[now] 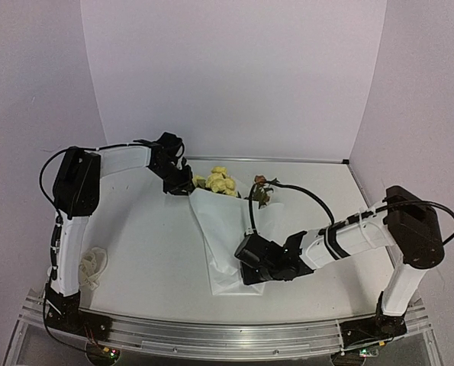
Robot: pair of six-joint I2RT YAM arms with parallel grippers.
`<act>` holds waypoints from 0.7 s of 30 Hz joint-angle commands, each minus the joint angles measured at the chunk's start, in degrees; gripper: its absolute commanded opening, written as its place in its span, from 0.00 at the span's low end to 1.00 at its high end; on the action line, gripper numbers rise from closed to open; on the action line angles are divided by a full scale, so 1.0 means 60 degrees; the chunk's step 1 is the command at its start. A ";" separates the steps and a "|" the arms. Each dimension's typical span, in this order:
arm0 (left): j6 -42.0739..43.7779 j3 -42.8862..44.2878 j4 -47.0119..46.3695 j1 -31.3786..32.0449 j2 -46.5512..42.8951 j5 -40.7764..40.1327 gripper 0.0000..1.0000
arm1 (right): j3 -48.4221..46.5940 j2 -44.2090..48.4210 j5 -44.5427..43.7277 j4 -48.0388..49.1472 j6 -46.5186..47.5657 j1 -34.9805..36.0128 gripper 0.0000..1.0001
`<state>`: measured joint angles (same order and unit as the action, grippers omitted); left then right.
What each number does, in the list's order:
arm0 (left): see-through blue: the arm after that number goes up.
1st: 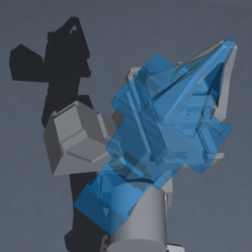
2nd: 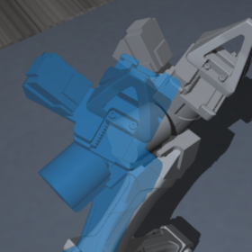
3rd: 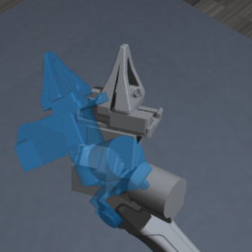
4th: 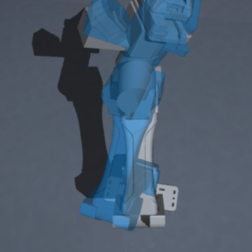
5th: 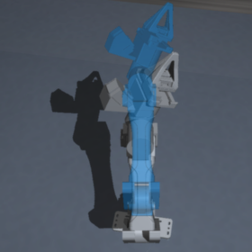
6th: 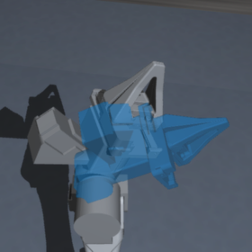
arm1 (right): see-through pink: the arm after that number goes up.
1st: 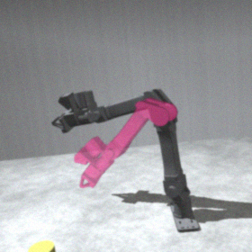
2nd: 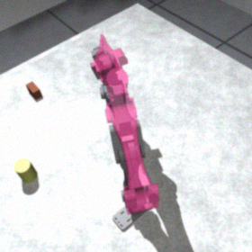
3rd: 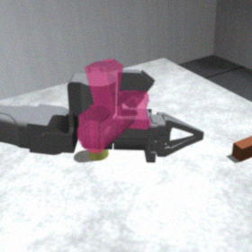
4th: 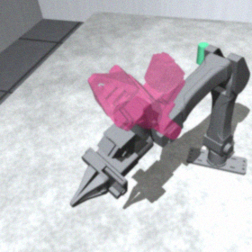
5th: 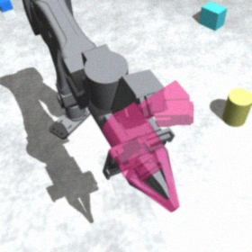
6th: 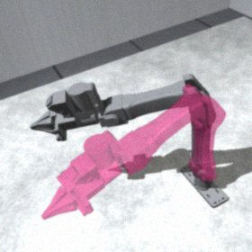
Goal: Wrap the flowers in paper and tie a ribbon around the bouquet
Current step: Adjust the 2/3-folded wrapping paper with the folded bouquet.
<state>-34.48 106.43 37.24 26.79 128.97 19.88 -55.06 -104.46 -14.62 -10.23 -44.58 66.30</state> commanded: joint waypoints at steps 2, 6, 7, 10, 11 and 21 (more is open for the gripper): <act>-0.0741 -0.0597 -0.2047 -0.0111 -0.0633 0.0874 0.23 | 0.0880 0.0473 -0.0999 0.1007 -0.1138 0.0053 0.00; -0.0848 -0.0847 -0.2632 -0.0146 -0.0820 0.1369 0.26 | 0.1797 0.0748 -0.1073 0.2690 -0.1844 0.0053 0.00; -0.0872 -0.0979 -0.2778 -0.0177 -0.0952 0.1371 0.30 | 0.1895 0.0727 -0.1010 0.3077 -0.1919 0.0053 0.00; -0.0940 -0.1398 -0.3117 -0.0328 -0.1430 0.1390 0.43 | 0.1887 0.0566 -0.0730 0.3646 -0.1981 0.0053 0.00; -0.0934 -0.1555 -0.3176 -0.0390 -0.1641 0.1371 0.48 | 0.1791 0.0486 -0.0592 0.3692 -0.1989 0.0053 0.00; -0.0640 -0.3612 -0.3676 -0.0983 -0.3902 0.0957 0.74 | 0.0947 -0.0933 0.0789 0.5029 -0.3434 0.0053 0.00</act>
<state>-39.09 88.48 18.64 22.26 112.32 26.50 -45.27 -105.38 -14.59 14.74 -60.21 66.52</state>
